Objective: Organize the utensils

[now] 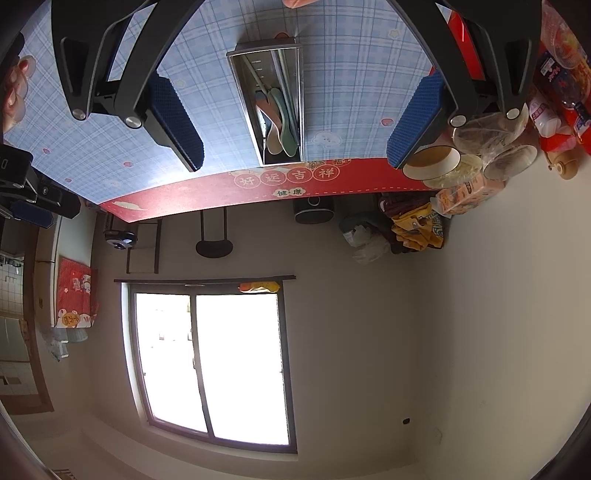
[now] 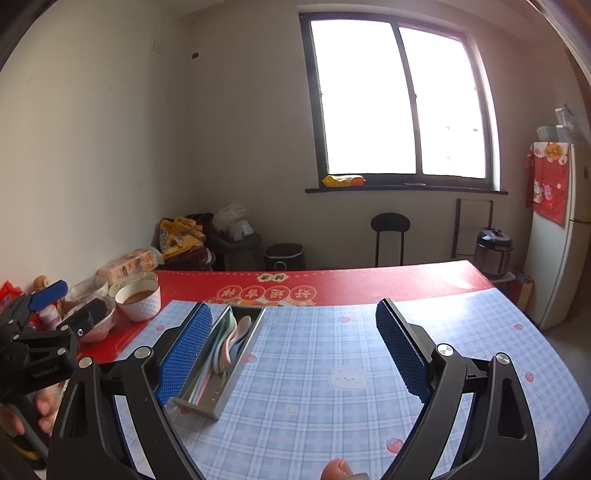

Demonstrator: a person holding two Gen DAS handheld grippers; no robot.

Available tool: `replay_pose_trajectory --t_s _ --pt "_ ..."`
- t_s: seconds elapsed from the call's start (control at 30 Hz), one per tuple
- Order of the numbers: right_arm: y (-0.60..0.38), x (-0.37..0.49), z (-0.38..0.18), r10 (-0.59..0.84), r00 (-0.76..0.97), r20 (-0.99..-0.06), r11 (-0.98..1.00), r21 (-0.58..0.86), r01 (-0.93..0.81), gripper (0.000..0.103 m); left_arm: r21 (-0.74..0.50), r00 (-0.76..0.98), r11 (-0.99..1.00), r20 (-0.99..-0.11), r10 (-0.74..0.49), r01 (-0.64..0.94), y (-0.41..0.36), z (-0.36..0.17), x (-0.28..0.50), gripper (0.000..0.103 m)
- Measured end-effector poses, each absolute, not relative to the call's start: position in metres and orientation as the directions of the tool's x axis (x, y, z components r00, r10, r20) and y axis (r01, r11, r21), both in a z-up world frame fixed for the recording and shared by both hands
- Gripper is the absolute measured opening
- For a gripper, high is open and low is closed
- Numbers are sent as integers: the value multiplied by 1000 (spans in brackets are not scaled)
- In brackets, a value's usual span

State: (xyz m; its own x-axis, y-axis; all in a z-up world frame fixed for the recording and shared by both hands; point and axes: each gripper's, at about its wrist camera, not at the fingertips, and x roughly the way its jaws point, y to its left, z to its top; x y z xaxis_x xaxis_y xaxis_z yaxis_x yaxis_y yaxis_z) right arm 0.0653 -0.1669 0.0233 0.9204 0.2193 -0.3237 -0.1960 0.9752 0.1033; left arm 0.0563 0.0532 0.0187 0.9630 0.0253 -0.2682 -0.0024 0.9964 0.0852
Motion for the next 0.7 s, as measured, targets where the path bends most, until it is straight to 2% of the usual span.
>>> replay_pose_trajectory --t_s 0.7 --pt "-172 65 21 185 926 -328 982 91 -164 87 96 963 995 -270 29 -3 51 20 55 97"
